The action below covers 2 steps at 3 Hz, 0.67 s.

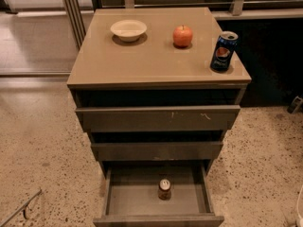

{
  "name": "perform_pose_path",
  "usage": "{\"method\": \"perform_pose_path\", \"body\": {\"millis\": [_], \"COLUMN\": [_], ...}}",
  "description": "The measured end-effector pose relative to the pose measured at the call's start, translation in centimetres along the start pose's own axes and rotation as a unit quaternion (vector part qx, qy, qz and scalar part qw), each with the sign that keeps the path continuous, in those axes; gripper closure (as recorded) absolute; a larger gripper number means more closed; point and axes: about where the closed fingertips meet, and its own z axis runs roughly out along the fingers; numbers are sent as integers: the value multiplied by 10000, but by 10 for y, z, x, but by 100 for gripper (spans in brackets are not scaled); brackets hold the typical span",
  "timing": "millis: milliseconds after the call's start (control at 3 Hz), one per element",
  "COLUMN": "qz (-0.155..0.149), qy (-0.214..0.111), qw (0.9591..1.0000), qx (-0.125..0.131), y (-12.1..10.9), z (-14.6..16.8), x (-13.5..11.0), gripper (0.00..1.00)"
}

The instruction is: Pick orange can from bottom drawer and place on counter

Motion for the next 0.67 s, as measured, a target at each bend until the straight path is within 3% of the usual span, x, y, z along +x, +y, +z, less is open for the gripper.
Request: {"method": "perform_pose_path", "body": {"millis": [667], "qz": [150], "qy": [3], "qw": [9999], "qx": [49], "y": [-29], "z": [6], "x": [-25], "gripper": [0]}}
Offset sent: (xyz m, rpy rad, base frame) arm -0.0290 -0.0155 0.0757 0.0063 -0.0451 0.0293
